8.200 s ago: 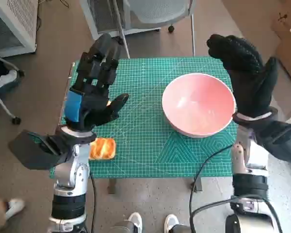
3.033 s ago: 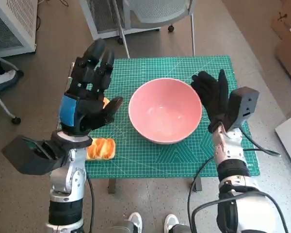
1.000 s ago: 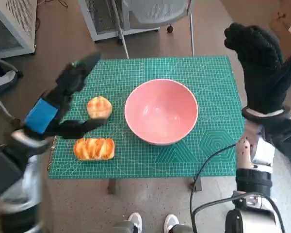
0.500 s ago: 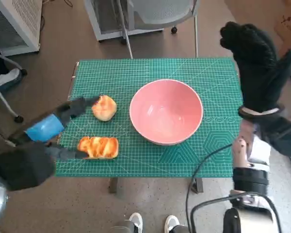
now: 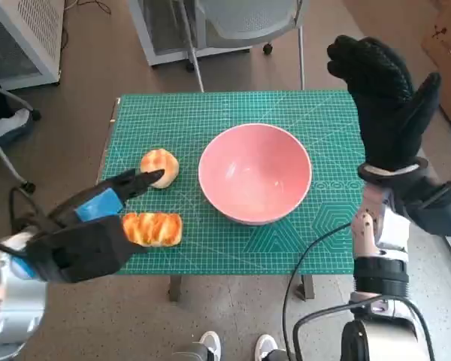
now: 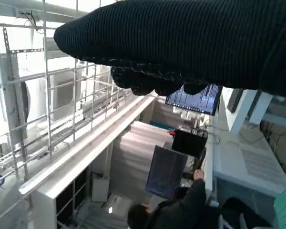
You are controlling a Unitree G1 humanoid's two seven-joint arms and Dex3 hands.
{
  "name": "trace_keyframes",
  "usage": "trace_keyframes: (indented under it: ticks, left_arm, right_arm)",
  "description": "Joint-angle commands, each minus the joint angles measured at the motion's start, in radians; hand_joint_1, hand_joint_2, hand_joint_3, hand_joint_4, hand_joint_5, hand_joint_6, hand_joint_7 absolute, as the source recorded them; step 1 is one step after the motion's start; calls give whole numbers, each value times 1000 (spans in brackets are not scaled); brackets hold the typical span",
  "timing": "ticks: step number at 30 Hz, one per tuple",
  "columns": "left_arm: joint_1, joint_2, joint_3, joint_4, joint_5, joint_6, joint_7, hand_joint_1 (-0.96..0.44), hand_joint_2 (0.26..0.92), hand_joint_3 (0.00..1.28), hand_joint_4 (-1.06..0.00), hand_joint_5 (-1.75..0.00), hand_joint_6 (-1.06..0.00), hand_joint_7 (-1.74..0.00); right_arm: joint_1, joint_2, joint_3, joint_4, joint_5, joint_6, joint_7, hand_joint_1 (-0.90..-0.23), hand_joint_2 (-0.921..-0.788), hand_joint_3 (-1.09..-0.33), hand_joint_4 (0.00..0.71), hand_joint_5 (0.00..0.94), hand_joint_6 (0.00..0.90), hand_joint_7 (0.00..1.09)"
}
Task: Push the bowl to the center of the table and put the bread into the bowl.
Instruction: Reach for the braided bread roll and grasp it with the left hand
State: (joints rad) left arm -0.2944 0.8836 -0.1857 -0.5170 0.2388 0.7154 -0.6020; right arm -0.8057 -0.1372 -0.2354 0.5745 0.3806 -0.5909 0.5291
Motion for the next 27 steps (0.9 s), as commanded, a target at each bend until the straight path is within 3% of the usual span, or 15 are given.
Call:
trace_keyframes:
  ticks: [1, 18, 27]
  left_arm:
    - [-28, -18, -51, 52, 45, -6, -2, -132, 720, 25, -74, -6, -254, -17]
    - [-118, -84, -201, 276, 195, -28, -13, -157, 734, 13, -101, -5, -304, -18]
    - [-168, -139, -282, 412, 283, -11, -31, -107, 741, 10, -148, -13, -375, -31]
  right_arm:
    - [3, 6, 0, 20, 14, 7, 17, -621, -921, -545, 321, 7, 359, 20]
    - [7, 8, -5, 15, 25, -7, 27, -612, -921, -544, 328, 6, 365, 17]
    - [18, 8, -7, -6, 31, -3, 24, -615, -921, -542, 326, 3, 366, 14]
